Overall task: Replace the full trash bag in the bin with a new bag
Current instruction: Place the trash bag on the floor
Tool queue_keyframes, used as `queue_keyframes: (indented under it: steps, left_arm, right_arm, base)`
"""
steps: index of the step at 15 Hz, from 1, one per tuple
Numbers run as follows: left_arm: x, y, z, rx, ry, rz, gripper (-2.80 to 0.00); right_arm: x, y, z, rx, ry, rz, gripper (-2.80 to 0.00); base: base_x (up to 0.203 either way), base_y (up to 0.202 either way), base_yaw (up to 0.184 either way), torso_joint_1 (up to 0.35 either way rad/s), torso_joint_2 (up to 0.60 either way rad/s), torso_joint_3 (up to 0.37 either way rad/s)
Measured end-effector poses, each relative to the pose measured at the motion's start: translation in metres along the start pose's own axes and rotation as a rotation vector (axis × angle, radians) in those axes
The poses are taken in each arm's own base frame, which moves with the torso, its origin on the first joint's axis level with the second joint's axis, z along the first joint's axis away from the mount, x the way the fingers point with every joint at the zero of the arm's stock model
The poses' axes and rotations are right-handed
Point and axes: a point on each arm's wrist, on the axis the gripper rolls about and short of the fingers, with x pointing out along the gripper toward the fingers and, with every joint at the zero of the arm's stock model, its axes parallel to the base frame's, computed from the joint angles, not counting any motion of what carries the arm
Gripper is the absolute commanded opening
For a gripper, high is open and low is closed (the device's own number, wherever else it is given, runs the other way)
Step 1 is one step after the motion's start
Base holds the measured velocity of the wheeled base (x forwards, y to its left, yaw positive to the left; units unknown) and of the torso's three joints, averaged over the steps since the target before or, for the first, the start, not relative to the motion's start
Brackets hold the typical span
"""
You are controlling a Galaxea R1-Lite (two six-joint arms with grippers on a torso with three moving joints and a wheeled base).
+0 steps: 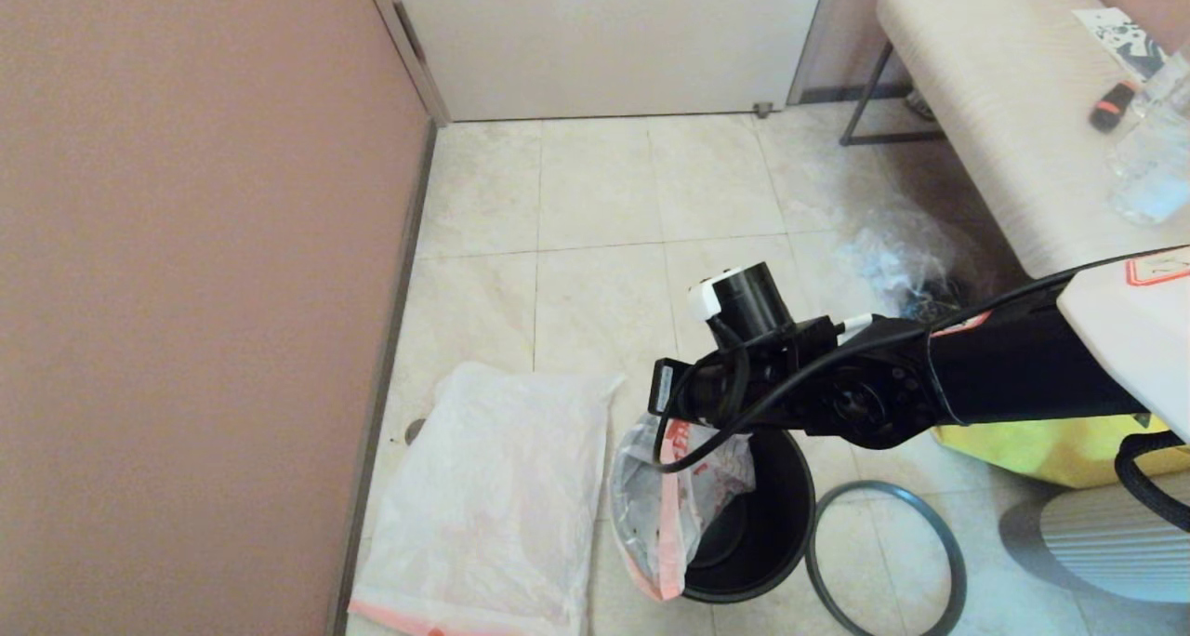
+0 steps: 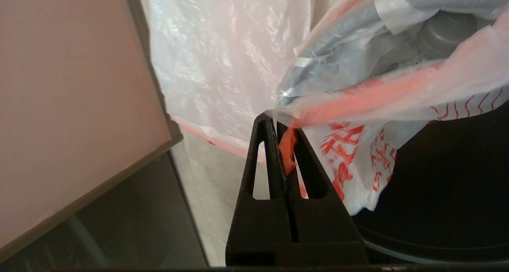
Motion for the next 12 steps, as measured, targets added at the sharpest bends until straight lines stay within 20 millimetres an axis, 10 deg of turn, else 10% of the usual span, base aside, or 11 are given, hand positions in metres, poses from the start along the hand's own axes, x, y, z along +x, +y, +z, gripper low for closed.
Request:
queue_keyframes:
  steps: [12]
  left_arm:
    - [0.0,0.0,0.0,0.0,0.0,0.0,-2.8]
  right_arm:
    - [-0.073,0.047,0.008,-0.051,-0.015,0.111,-2.8]
  base:
    - [0.0,0.0,0.0,0.0,0.0,0.0]
